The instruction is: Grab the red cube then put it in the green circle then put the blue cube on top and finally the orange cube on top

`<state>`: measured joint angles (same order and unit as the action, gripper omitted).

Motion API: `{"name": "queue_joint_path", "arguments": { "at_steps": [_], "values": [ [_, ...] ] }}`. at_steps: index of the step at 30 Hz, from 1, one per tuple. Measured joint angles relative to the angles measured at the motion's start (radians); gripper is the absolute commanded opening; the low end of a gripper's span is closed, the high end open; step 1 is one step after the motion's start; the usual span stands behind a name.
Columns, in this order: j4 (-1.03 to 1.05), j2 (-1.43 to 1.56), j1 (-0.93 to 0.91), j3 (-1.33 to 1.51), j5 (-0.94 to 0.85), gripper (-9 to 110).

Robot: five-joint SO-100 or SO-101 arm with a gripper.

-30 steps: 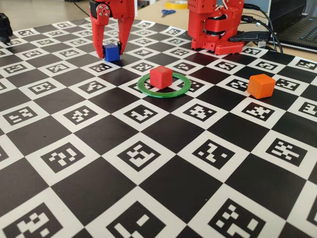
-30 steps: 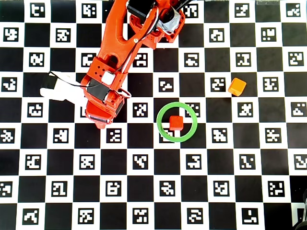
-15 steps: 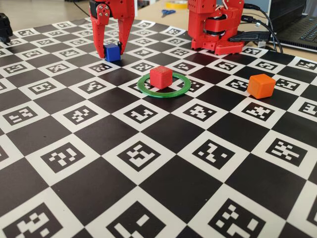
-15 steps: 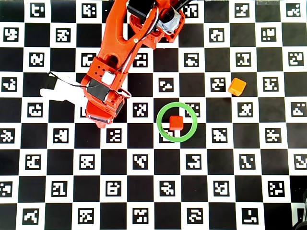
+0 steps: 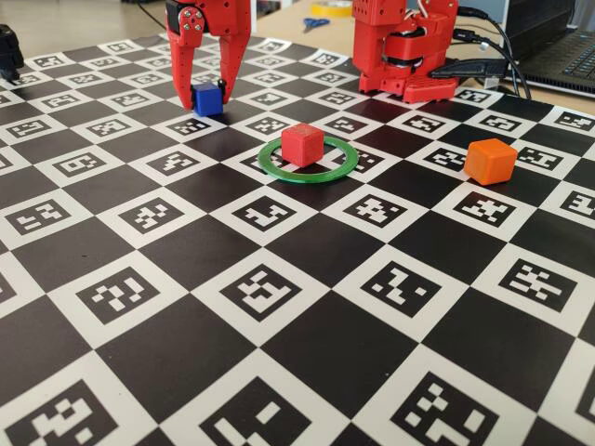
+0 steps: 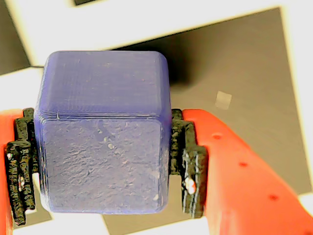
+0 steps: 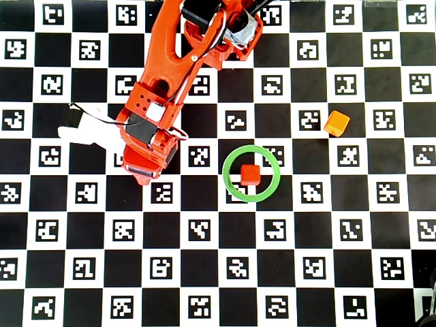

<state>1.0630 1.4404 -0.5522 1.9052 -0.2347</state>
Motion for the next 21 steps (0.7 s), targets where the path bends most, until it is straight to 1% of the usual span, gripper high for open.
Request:
{"name": "queue_joint_path", "arguments": {
  "at_steps": [7, 15, 21],
  "values": [
    [0.104, 0.0, 0.002, -0.072, 0.098, 6],
    [0.172, 0.061, 0.028, -0.13, 0.12, 5],
    [0.25, 0.087, 0.077, -0.184, 0.169, 4]
  ]
}}
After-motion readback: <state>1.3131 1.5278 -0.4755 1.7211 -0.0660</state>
